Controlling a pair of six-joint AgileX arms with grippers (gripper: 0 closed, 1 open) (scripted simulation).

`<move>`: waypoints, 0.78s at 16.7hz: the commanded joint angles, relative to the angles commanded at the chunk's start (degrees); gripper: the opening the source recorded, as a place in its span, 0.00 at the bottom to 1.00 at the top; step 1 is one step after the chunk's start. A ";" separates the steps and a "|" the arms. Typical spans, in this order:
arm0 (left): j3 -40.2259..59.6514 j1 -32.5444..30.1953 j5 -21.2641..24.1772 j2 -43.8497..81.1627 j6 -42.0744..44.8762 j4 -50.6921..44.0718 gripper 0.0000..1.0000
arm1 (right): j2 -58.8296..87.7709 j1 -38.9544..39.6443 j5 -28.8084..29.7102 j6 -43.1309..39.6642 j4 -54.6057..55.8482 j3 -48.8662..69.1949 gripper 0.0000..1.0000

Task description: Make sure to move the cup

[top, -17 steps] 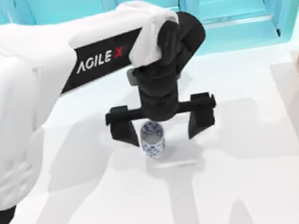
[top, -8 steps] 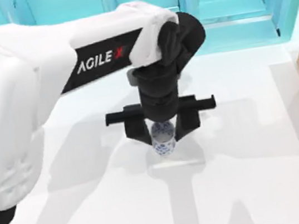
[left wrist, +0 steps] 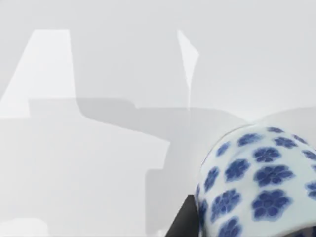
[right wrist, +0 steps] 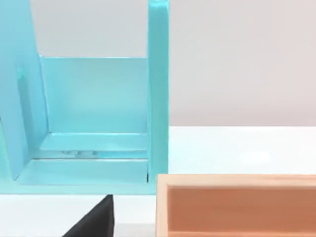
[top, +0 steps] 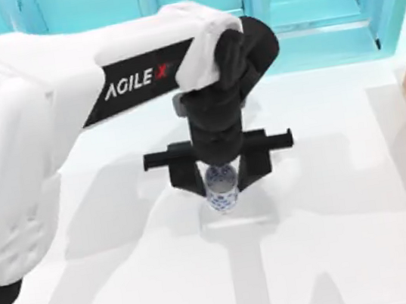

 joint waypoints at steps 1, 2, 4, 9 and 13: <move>0.00 0.00 0.00 0.00 0.00 0.00 0.00 | 0.00 0.00 0.00 0.00 0.00 0.00 1.00; 0.00 0.00 0.00 0.00 0.00 0.00 0.00 | 0.00 0.00 0.00 0.00 0.00 0.00 1.00; -0.05 0.15 0.00 -0.13 0.20 -0.04 0.00 | 0.00 0.00 0.00 0.00 0.00 0.00 1.00; -4.63 9.25 0.05 -5.50 9.21 -0.72 0.00 | 0.00 0.00 0.00 0.00 0.00 0.00 1.00; -11.85 24.82 0.03 -13.41 24.55 -1.79 0.00 | 0.00 0.00 0.00 0.00 0.00 0.00 1.00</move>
